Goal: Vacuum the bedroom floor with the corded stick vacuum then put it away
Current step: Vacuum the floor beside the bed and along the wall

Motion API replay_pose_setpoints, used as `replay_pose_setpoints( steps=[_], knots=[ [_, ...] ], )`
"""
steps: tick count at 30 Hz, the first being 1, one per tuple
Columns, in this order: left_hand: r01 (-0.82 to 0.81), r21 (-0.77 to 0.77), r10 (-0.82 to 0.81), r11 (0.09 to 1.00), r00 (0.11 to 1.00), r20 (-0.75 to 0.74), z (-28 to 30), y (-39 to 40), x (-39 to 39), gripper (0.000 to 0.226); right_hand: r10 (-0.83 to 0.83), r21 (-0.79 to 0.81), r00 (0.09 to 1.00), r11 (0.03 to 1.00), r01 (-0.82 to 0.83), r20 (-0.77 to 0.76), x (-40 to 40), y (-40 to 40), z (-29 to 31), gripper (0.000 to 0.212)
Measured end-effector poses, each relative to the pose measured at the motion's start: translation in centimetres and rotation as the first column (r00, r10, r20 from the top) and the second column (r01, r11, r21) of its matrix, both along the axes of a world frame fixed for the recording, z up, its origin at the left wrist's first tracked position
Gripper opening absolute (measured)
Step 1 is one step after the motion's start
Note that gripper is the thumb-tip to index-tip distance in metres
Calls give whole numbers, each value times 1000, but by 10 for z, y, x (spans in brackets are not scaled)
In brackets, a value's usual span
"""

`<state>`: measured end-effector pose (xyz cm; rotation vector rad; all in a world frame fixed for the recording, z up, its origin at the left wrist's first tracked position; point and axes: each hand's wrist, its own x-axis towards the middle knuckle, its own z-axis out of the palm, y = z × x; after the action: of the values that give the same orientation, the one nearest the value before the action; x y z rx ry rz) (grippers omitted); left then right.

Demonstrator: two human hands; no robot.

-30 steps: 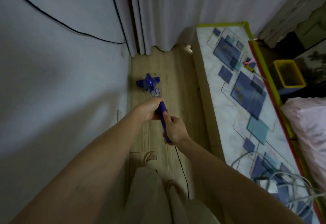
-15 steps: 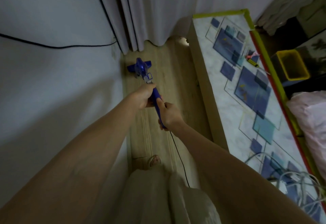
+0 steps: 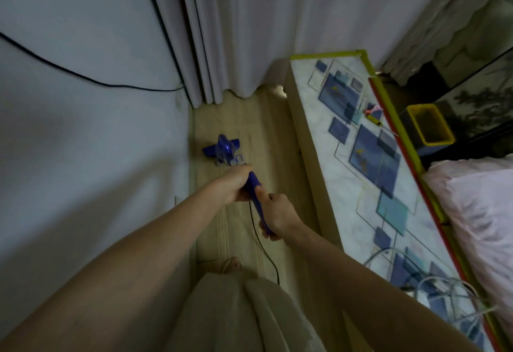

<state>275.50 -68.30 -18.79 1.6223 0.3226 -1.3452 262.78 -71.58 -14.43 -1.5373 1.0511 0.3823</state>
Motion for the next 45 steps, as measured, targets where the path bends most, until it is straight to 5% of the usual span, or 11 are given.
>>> replay_pose_setpoints(
  steps=[18, 45],
  knots=[
    [85, 1, -85, 996, 996, 19, 28, 25, -72, 30, 5, -1, 1000, 1000, -5, 30, -79, 18, 49, 47],
    [-35, 94, 22, 995, 991, 132, -24, -80, 153, 26, -23, -95, 999, 995, 20, -24, 166, -63, -45, 52]
  ],
)
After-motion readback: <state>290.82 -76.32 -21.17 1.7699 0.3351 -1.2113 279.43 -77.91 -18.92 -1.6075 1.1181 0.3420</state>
